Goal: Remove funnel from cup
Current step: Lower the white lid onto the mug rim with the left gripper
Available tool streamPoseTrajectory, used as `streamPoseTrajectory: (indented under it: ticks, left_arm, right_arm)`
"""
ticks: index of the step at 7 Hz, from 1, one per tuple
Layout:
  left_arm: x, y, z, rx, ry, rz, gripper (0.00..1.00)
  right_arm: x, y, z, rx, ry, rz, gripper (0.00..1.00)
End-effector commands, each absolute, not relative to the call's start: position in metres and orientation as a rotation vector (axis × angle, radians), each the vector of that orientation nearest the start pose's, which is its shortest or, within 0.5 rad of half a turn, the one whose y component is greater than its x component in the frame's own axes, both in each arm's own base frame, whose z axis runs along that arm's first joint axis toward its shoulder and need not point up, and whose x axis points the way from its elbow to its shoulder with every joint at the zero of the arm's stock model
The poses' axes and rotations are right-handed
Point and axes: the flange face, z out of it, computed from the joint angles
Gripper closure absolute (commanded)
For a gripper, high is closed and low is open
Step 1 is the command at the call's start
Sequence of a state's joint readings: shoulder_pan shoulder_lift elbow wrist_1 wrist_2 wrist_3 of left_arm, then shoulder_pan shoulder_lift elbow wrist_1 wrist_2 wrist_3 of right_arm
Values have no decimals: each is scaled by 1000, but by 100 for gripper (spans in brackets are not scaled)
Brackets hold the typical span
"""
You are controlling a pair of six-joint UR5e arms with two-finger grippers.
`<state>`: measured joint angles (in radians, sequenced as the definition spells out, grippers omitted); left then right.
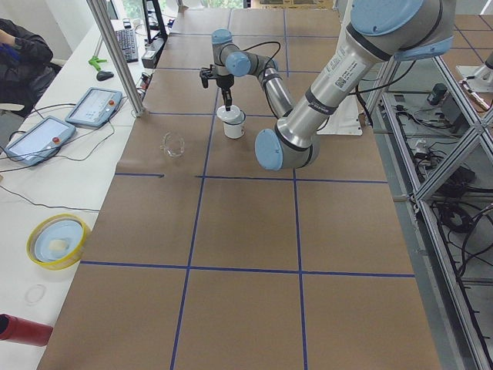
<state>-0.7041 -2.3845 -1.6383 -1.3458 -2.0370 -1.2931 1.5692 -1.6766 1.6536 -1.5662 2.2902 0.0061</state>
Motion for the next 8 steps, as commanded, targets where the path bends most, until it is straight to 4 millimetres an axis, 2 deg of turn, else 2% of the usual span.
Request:
streamPoseTrajectory:
  ticks: [1,3,7,8]
  left_arm:
    - [482,-503,161,-102,780,-228,100]
    - [483,-500,171,-110,769,-227,100]
    - [483,-500,169,-110,774,-227,100]
    - [483,-500,168,-117,784,-256,88]
  right_arm:
    - [67,-446,671,-20,-719,11,0]
    - [67,-446,671,-20,-719,11,0]
    - [67,-446,671,-20,-719,11,0]
    - [67,-446,671,-20,-719,11,0]
